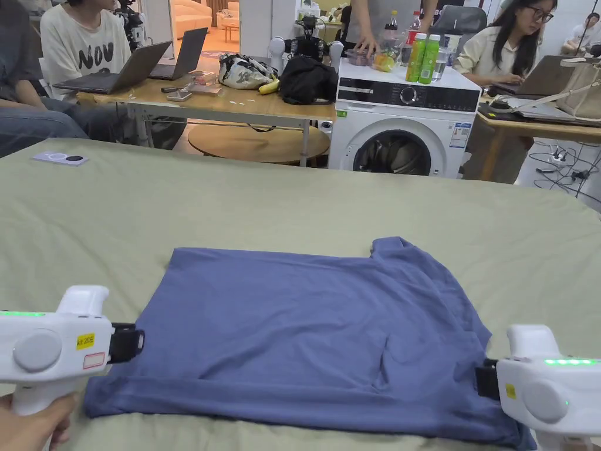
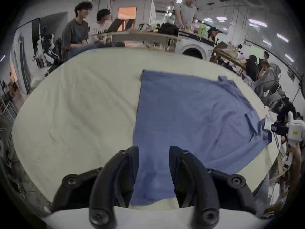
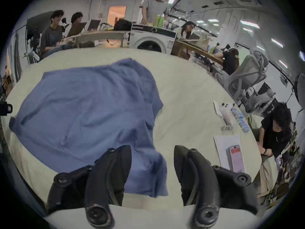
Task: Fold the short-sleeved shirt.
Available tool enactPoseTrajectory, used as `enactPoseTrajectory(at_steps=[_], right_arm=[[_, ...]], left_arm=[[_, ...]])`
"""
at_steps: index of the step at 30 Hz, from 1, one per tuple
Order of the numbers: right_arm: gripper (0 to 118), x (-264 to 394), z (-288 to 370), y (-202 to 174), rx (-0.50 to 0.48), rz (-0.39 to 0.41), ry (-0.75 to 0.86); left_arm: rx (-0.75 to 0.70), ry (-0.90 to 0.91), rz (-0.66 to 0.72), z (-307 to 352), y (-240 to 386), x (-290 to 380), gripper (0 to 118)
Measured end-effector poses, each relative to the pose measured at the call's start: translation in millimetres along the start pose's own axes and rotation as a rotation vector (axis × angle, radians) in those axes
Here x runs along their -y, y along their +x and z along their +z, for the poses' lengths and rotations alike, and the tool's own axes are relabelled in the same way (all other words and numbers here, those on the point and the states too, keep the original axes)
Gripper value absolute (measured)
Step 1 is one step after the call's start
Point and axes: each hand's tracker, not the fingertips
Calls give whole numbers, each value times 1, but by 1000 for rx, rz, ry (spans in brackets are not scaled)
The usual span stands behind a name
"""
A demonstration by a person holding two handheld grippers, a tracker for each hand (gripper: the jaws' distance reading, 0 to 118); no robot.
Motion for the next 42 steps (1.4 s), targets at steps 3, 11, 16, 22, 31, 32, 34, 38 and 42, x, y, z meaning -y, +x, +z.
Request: enactPoseTrajectory(at_steps=[3,11,16,22,31,32,34,38,42], right_arm=[[55,-3,11,-8,-23,-57,131],[6,1,36,-34,-13,-136,434],[0,5,45,-45,-24,-138,487],[0,9,43,-47,-64,-135,426],[0,13,36,-50,-87,-107,355],[0,13,36,-50,-88,-105,348],[0,15,35,-49,-91,-101,336],[0,16,29,-46,-93,-104,304],[0,20,28,-36,-85,-112,256]], left_arm=[[-21,130,-37,11,15,0,35],[-80,395,-35,37,44,11,13],[-105,418,-46,46,49,14,0],[-153,275,-84,49,30,12,0],[-92,-101,15,26,-18,14,6],[-78,-142,39,19,-25,15,15],[-54,-200,80,7,-36,18,40],[-74,-289,121,-20,-43,28,52],[-111,-329,135,-39,-42,45,52]])
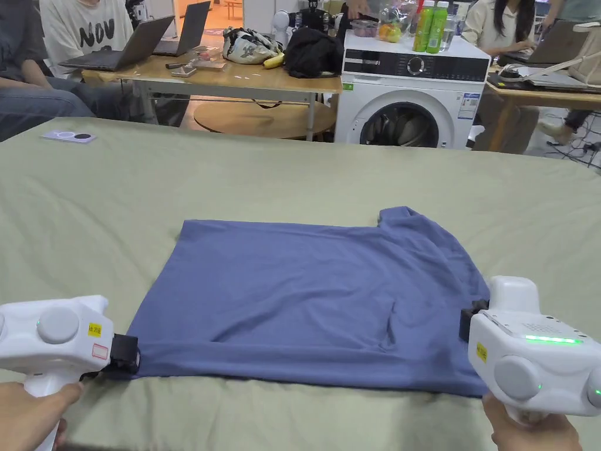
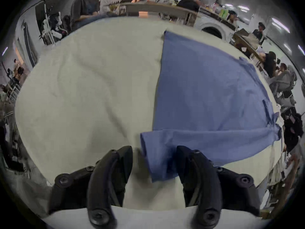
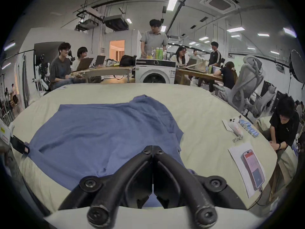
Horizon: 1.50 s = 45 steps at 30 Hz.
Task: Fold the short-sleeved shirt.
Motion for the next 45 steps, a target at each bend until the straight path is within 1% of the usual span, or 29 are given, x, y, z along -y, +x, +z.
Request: enactPoseTrajectory(at_steps=[1,2,3,4,5,6,7,8,9,10,11,12,14,17,18,19,20,21,22,23,24,25,27,31,33,36,41,45], right_arm=[[0,0,0,4,1,-2,-20],[0,1,1,10,0,-3,-47],[0,1,1,15,0,-2,-72],[0,1,0,20,1,5,-104],[0,1,-1,26,4,7,-124],[6,0,0,31,6,8,-142],[15,0,-1,37,6,11,-177],[28,1,-3,43,-1,9,-201],[46,4,-6,48,5,21,-238],[51,9,-10,52,5,30,-270],[51,14,-15,55,12,48,-294],[51,19,-21,58,20,68,-328],[51,32,-34,61,17,78,-385],[50,49,-50,62,-66,41,-469],[43,51,-46,61,-54,42,-433],[40,50,-41,58,-33,49,-391],[35,47,-40,57,-56,53,-396],[14,46,-41,56,-113,37,-404],[8,46,-40,55,-126,21,-409],[7,44,-39,52,-87,43,-406],[6,42,-36,51,-86,64,-391],[6,39,-33,52,-89,63,-364],[6,26,-23,56,-97,7,-303],[6,-8,-15,59,-110,-12,-257],[6,-25,-17,60,-116,-36,-231],[6,-47,-28,58,-108,-48,-220],[6,-81,-66,57,-98,-106,-219],[6,-98,-101,50,-80,-106,-231]], left_arm=[[-10,25,6,6,3,2,52],[-31,22,-16,8,8,2,52],[-56,27,-63,10,15,4,47],[-55,31,-88,11,18,5,39],[-37,34,-80,12,19,6,25],[-24,39,-85,13,20,6,6],[-10,48,-88,20,26,12,2],[-9,47,-86,19,28,14,1],[-11,49,-93,18,30,16,1],[-11,53,-95,18,30,17,1],[-7,57,-93,20,29,19,1],[1,57,-84,21,29,19,1],[7,63,-80,23,29,21,1],[10,67,-85,25,30,23,1],[11,68,-84,26,30,23,1],[13,71,-85,27,29,22,1],[16,75,-82,28,29,23,1],[20,79,-77,29,29,24,1],[24,84,-72,31,29,24,1],[28,92,-70,31,26,22,1],[32,103,-69,35,27,21,1],[37,115,-66,38,27,21,1],[55,167,-54,48,27,15,1],[99,258,-36,66,28,-4,1],[107,289,-26,73,30,-18,1],[116,318,-23,76,30,-46,1],[117,343,-25,65,30,-100,1],[111,349,-31,47,33,-136,1]])
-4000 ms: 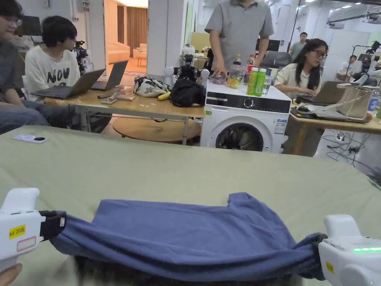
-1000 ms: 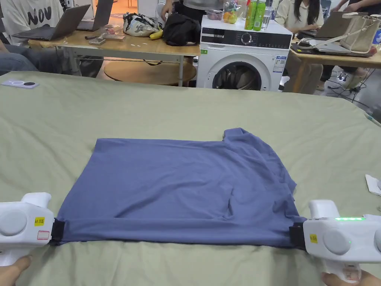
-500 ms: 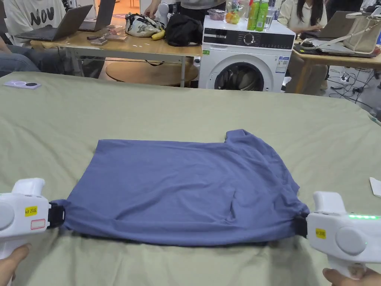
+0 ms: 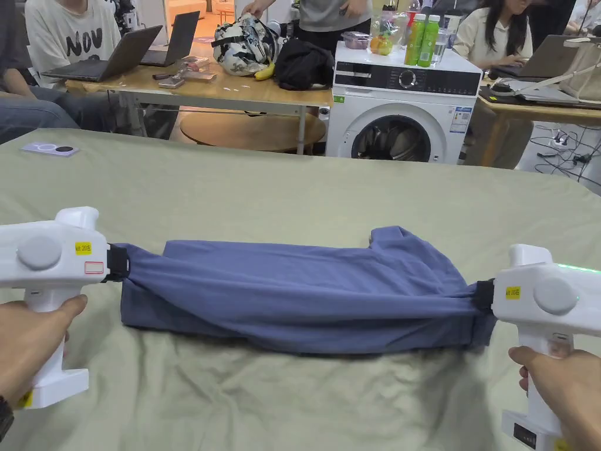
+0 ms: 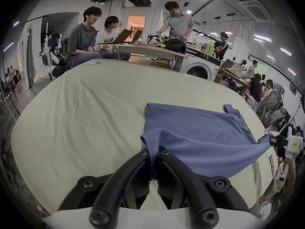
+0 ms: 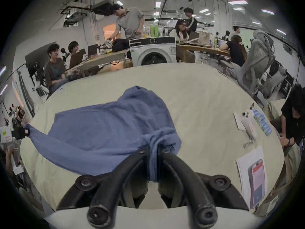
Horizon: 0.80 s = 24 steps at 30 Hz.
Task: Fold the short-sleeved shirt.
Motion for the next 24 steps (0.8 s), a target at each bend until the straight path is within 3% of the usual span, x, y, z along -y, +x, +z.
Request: enactPoseTrajectory(at_steps=[5,10,18,20,24], right_arm=[[6,-18,-43,-11,1,-30,-37],[6,-27,-89,-12,28,-11,-92],[8,-37,-121,-14,35,23,-94],[14,-37,-123,-17,47,36,-96],[47,-32,-107,-21,72,56,-21]], left_arm=[[-32,-29,6,-44,-1,-16,1],[-27,-90,83,-78,-5,-19,1],[-45,-135,48,-99,5,-17,1],[-43,-156,39,-100,6,-15,6],[6,-163,46,-89,7,-8,34]])
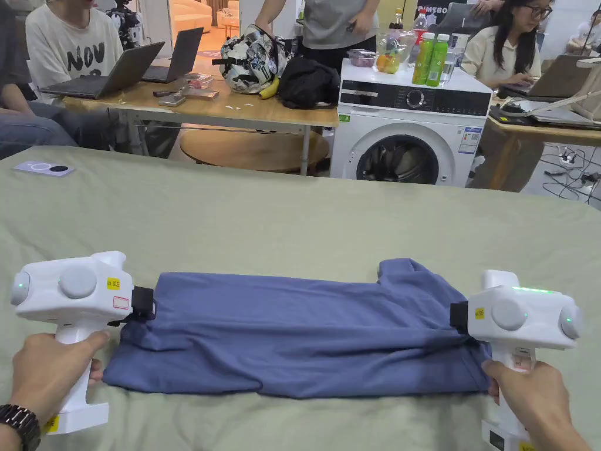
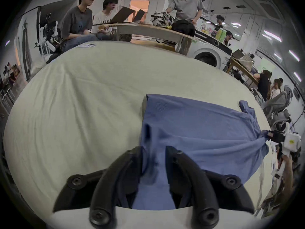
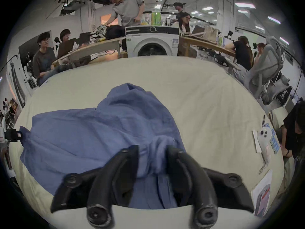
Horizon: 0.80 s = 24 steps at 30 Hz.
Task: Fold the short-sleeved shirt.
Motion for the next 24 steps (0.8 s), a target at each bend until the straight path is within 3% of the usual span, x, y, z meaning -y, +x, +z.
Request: enactPoseTrajectory(at_steps=[8,10,11,12,18,24], right_arm=[[47,31,68,-20,-53,8,249],[33,46,87,-29,-50,-8,305],[16,51,92,-31,-48,-8,323],[0,59,99,-35,-24,-5,340],[0,84,109,-41,-42,5,343],[0,94,107,-37,-46,34,302]], left_arm=[[91,257,-58,60,20,44,35],[67,361,-104,76,30,64,34],[55,375,-116,81,34,70,25],[44,384,-131,87,39,78,3],[9,382,-135,91,29,97,0],[-21,221,-68,75,1,74,0]])
